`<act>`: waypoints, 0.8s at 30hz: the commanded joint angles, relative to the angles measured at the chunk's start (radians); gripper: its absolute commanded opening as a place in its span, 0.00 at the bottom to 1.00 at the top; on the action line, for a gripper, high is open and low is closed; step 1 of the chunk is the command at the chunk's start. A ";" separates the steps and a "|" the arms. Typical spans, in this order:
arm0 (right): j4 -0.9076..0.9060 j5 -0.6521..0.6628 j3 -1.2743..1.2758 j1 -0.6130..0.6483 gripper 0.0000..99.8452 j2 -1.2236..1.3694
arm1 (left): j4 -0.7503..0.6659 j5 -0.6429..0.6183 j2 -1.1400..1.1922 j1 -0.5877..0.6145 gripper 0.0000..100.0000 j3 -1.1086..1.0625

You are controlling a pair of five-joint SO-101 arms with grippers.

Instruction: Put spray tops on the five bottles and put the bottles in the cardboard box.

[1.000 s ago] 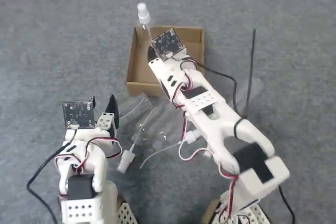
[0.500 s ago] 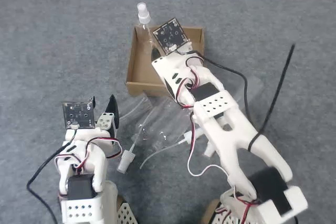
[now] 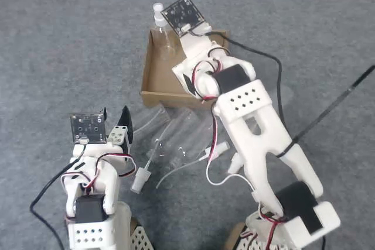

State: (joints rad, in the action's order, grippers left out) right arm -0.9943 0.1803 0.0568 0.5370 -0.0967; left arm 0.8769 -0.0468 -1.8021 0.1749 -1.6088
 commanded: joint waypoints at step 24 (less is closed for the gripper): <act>-0.545 0.396 -0.083 0.074 0.12 -0.156 | -0.109 0.055 -0.015 0.132 0.16 -0.012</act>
State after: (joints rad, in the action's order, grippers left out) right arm -1.4945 0.5623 0.0292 0.5969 -0.1642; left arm 0.7956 0.0069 -1.8021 0.3023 -1.6256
